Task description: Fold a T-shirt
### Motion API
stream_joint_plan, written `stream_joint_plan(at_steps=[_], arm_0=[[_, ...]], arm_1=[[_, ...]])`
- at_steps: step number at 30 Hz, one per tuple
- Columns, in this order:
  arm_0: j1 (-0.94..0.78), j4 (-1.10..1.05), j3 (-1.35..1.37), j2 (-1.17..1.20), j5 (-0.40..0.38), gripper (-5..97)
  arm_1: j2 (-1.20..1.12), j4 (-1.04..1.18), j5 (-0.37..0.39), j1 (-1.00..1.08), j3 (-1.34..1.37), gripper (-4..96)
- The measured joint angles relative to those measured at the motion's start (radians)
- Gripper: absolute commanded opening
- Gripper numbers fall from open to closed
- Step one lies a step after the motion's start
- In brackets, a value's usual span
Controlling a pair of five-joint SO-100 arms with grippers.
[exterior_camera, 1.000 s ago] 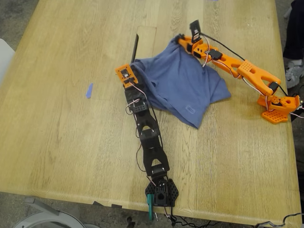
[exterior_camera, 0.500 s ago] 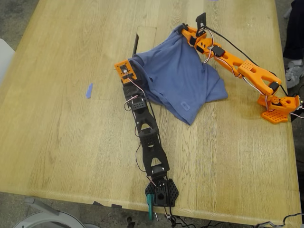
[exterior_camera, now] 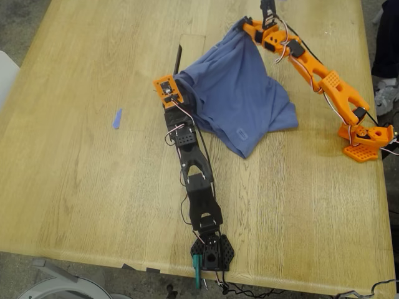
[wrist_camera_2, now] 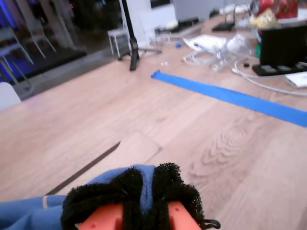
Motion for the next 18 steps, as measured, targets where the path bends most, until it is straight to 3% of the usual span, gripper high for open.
stream_joint_plan(at_steps=[18], arm_0=[[0.143,0.235,0.379,0.446,-0.032,0]], arm_1=[[0.222,0.632,-0.005,-0.043,-0.011,2.7]])
